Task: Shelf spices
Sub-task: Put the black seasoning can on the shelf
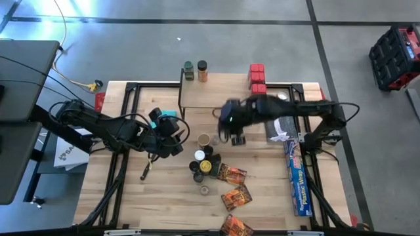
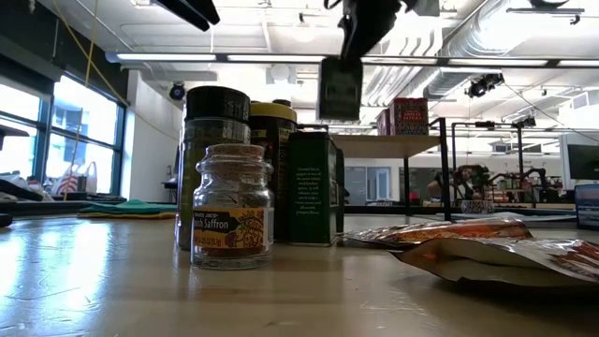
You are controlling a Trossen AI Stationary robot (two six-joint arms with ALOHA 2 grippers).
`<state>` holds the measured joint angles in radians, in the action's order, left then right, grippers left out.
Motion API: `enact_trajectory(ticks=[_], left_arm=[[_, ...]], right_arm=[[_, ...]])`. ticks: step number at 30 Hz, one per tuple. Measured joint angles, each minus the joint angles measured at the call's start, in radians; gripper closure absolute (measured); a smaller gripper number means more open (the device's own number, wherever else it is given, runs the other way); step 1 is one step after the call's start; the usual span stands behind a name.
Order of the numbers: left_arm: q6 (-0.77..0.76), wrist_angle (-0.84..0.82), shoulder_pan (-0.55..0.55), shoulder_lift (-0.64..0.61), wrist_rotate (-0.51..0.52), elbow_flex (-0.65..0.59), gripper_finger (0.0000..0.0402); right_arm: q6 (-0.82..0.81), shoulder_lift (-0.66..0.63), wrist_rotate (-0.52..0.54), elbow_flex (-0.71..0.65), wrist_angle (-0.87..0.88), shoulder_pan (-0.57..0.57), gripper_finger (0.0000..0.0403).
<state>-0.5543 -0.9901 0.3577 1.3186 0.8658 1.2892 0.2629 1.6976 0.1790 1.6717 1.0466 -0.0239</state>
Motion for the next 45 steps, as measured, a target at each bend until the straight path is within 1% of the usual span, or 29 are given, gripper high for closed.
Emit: enact_trajectory(ticks=[5,9,14,17,21,25,28,35,45], left_arm=[[-0.011,0.0,0.006,0.0,0.011,0.0,0.0191],[-0.012,0.0,0.006,0.0,0.012,0.0,0.0191],[-0.014,0.0,0.006,0.0,0.013,0.0,0.0191],[-0.014,0.0,0.006,0.0,0.025,0.0,0.0191],[-0.014,0.001,0.006,0.0,0.053,0.0,0.0191],[-0.018,0.001,0.002,0.0,0.057,0.0,0.0191],[-0.018,0.001,0.002,0.0,0.057,0.0,0.0191],[-0.019,0.001,0.002,0.0,0.057,0.0,0.0191],[-0.019,0.002,0.003,0.0,0.052,0.0,0.0191]], right_arm=[[0.088,-0.004,0.02,0.163,0.091,-0.131,0.0289],[0.162,-0.003,0.008,0.228,0.097,-0.275,0.0289],[0.241,0.001,-0.118,0.231,0.083,-0.448,0.0289],[0.284,0.026,-0.139,0.229,0.078,-0.53,0.0289],[0.349,0.07,-0.173,0.228,0.03,-0.606,0.0289],[0.389,0.105,-0.202,0.227,0.011,-0.661,0.0289],[0.41,0.115,-0.247,0.227,0.009,-0.691,0.0289],[0.416,0.126,-0.295,0.227,0.01,-0.727,0.0289],[0.416,0.153,-0.3,0.227,0.029,-0.742,0.0284]])
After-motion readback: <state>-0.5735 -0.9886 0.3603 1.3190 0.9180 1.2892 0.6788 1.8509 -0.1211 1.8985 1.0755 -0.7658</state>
